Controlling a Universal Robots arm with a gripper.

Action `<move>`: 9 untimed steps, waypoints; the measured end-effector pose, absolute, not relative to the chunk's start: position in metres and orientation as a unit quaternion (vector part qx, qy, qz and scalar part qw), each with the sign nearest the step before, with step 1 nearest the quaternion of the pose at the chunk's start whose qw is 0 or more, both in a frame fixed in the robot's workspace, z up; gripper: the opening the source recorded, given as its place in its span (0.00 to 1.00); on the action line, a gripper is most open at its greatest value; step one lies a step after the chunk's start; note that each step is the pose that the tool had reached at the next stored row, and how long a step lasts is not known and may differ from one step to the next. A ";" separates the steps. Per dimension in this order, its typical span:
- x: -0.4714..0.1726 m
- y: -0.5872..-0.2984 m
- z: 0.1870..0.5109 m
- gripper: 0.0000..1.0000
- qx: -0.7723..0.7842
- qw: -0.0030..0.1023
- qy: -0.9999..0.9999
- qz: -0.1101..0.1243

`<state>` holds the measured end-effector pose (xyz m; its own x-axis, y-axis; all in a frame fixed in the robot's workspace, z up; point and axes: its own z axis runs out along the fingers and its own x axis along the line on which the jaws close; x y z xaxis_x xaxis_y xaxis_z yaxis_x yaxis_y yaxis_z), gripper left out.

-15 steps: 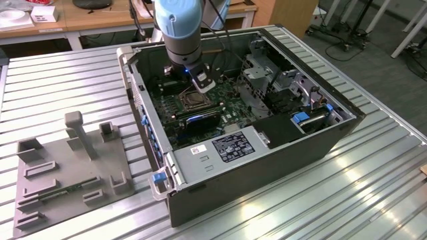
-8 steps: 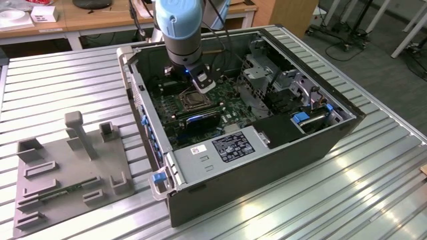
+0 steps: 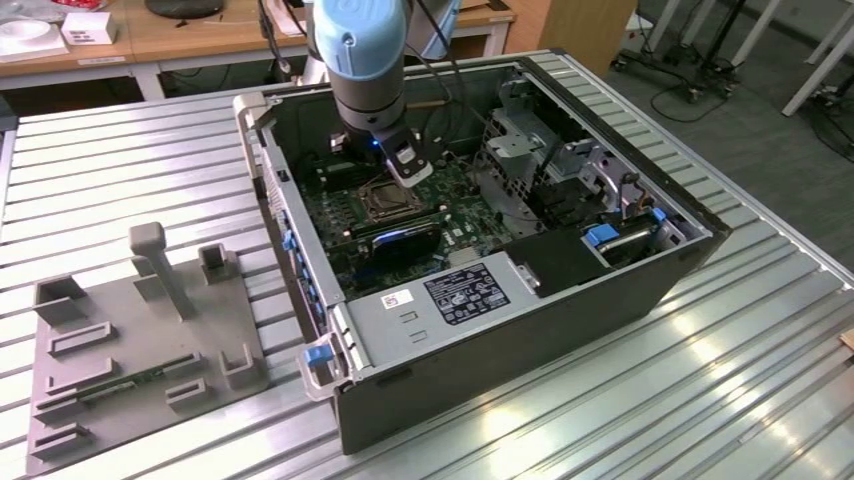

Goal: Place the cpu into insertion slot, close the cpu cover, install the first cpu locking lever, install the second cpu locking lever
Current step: 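Install the first cpu locking lever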

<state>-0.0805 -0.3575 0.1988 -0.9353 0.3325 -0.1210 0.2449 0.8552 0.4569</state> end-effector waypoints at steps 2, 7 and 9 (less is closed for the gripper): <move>-0.080 -0.358 0.198 0.11 0.151 0.098 0.958 0.223; -0.080 -0.357 0.197 0.11 0.151 0.098 0.958 0.223; -0.080 -0.356 0.196 0.11 0.151 0.098 0.958 0.223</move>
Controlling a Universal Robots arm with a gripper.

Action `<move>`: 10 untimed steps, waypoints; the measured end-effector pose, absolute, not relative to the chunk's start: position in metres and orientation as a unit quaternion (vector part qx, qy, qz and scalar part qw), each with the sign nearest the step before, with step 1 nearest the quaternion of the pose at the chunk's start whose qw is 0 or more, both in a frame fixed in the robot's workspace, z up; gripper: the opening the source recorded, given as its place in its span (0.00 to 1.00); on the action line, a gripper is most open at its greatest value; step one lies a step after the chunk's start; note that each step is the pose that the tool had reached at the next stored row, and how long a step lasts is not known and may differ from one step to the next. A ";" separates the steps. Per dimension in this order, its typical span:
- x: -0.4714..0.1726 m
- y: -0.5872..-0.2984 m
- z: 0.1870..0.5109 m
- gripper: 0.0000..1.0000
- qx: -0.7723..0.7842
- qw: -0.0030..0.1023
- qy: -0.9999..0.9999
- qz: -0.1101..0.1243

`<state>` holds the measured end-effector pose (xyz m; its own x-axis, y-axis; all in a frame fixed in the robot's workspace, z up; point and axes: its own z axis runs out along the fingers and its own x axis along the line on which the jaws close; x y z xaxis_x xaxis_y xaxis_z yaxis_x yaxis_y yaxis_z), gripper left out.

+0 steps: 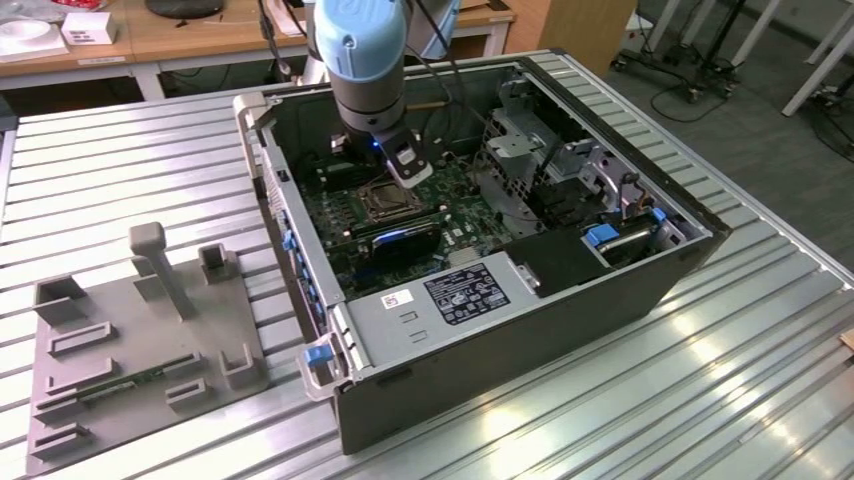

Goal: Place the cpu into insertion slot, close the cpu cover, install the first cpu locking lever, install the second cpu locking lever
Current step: 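Install the first cpu locking lever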

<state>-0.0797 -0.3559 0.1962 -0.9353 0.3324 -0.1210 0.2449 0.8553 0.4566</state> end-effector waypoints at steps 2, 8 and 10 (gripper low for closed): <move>-0.080 -0.355 0.196 0.11 0.151 0.098 0.958 0.223; -0.080 -0.355 0.195 0.11 0.151 0.098 0.958 0.223; -0.079 -0.355 0.195 0.11 0.151 0.098 0.958 0.223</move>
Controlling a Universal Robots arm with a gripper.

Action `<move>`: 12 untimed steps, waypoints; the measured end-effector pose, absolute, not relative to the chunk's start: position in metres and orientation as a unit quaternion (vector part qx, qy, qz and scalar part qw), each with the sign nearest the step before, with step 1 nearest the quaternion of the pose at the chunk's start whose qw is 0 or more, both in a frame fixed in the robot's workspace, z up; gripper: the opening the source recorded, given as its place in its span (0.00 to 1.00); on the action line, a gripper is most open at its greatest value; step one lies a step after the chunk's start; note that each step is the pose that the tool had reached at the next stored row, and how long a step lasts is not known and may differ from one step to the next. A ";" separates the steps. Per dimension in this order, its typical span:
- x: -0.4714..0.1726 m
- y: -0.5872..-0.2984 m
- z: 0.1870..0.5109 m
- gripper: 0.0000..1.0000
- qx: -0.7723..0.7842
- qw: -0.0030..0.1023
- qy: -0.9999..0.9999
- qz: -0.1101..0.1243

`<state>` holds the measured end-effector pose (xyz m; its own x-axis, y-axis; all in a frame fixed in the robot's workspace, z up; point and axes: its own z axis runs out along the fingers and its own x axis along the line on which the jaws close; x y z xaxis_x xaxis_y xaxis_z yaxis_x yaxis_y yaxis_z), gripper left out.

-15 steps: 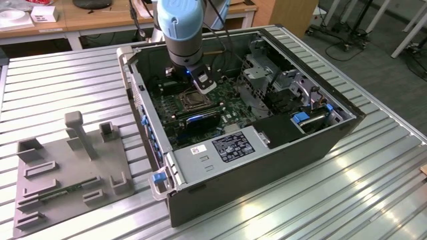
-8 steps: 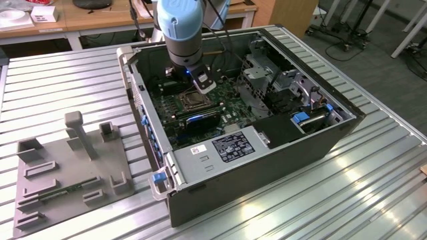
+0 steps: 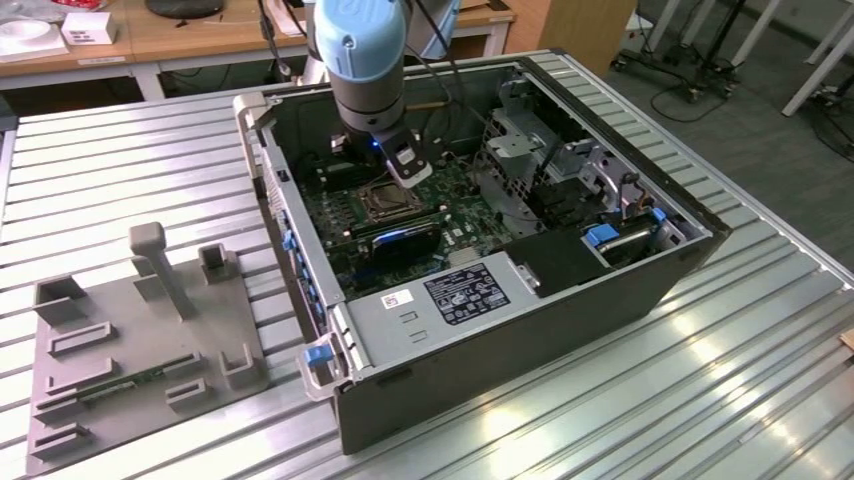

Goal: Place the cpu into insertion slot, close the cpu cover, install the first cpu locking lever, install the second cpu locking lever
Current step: 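Install the first cpu locking lever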

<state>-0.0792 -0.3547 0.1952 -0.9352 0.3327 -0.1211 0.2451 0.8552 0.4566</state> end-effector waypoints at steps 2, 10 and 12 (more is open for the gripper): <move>-0.079 -0.355 0.195 0.11 0.151 0.098 0.958 0.223; -0.078 -0.355 0.195 0.11 0.152 0.099 0.958 0.222; -0.078 -0.355 0.195 0.11 0.152 0.099 0.958 0.222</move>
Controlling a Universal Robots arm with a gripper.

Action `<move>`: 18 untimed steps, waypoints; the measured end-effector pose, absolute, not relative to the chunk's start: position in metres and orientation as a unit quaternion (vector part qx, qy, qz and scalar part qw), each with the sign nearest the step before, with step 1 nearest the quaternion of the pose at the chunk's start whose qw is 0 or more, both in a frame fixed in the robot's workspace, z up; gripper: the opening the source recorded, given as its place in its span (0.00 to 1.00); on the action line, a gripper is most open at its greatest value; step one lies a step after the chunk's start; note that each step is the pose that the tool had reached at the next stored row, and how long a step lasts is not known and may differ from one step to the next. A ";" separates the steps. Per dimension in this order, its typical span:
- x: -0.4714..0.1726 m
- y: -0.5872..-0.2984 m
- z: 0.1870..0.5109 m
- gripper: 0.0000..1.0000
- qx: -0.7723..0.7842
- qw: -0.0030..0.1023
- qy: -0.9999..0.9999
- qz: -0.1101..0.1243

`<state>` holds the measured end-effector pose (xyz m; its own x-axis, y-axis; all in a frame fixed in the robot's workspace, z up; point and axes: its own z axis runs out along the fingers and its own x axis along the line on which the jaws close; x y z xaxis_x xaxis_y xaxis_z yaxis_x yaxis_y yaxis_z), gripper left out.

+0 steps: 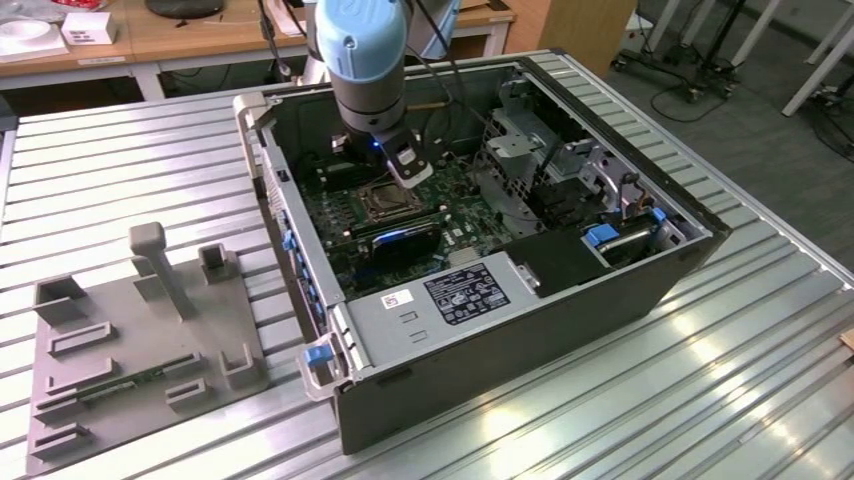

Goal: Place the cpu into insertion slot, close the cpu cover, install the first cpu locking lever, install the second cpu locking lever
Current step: 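Install the first cpu locking lever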

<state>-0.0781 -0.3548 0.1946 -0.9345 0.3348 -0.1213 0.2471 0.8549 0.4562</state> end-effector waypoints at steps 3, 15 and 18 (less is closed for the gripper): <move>-0.082 -0.355 0.194 0.11 0.151 0.101 0.958 0.223; -0.094 -0.355 0.195 0.11 0.149 0.112 0.956 0.226; -0.094 -0.355 0.198 0.11 0.150 0.111 0.955 0.229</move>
<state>-0.0942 -0.3548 0.1980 -0.9305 0.3368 -0.1443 0.2349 0.8506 0.4705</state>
